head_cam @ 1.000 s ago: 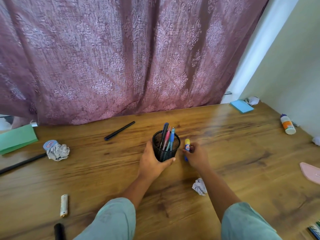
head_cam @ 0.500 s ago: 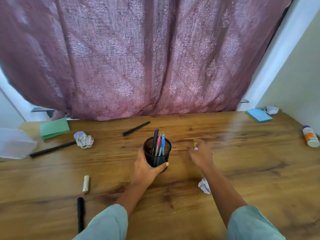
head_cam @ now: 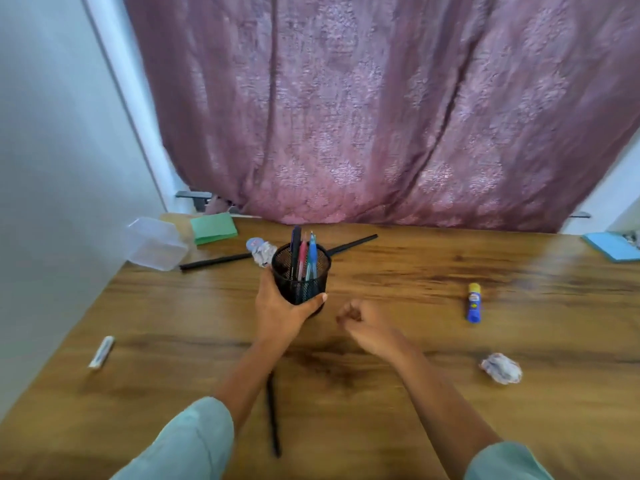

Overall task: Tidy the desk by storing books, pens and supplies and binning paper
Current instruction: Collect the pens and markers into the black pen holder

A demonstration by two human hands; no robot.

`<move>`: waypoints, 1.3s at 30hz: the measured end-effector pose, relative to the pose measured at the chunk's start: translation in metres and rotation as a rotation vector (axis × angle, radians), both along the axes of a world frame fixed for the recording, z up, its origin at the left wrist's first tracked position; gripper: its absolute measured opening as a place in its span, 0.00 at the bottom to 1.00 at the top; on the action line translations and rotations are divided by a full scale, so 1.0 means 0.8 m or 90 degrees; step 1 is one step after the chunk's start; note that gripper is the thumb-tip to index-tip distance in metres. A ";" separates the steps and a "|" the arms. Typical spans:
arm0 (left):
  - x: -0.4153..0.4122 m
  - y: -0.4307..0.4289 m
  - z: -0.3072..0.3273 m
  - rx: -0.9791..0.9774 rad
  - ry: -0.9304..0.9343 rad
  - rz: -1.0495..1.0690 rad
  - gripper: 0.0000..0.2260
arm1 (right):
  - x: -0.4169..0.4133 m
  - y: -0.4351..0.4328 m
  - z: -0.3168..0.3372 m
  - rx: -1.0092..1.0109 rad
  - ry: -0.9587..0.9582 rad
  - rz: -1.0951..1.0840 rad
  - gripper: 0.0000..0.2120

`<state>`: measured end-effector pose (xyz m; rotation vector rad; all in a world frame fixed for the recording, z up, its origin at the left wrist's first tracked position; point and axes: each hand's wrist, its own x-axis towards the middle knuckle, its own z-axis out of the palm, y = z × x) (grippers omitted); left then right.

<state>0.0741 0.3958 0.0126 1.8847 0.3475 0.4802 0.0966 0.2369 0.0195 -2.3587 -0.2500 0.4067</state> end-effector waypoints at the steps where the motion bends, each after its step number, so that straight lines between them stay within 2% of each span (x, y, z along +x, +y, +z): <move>1: -0.005 0.021 0.001 0.000 0.001 0.005 0.37 | -0.011 0.020 0.001 -0.004 0.002 0.018 0.03; 3: -0.017 0.063 0.001 0.006 0.009 0.017 0.38 | -0.035 0.061 0.001 -0.035 0.003 0.046 0.09; 8: -0.051 0.136 -0.017 0.017 0.035 0.027 0.35 | -0.075 0.128 -0.004 -0.192 0.008 0.053 0.15; 11: -0.066 0.157 -0.031 0.029 0.045 0.016 0.35 | -0.089 0.142 -0.008 -0.246 0.006 0.033 0.14; 14: -0.071 0.172 -0.039 0.033 0.044 -0.012 0.35 | -0.097 0.147 -0.007 -0.226 -0.002 -0.021 0.14; 17: -0.075 0.183 -0.046 0.028 0.036 -0.039 0.36 | -0.101 0.150 0.002 -0.249 -0.011 -0.014 0.11; 19: -0.076 0.186 -0.050 0.020 0.035 -0.047 0.37 | -0.100 0.155 0.016 -0.166 -0.068 -0.044 0.09; 24: -0.076 0.188 -0.055 0.022 0.041 -0.081 0.38 | -0.082 0.179 0.081 0.202 -0.361 -0.180 0.14; 27: -0.076 0.190 -0.052 0.038 0.040 -0.097 0.38 | -0.071 0.199 0.099 0.354 -0.431 -0.165 0.18; 29: -0.077 0.190 -0.051 0.044 0.042 -0.103 0.38 | -0.066 0.215 0.095 0.337 -0.452 -0.142 0.19; 33: -0.080 0.191 -0.051 0.055 0.030 -0.107 0.40 | -0.062 0.237 0.068 0.154 -0.459 -0.068 0.19; 35: -0.081 0.191 -0.051 0.057 0.031 -0.111 0.40 | -0.064 0.241 0.057 0.131 -0.465 -0.040 0.19; 39: -0.080 0.191 -0.054 0.057 0.030 -0.110 0.41 | -0.058 0.236 0.058 0.128 -0.477 -0.076 0.18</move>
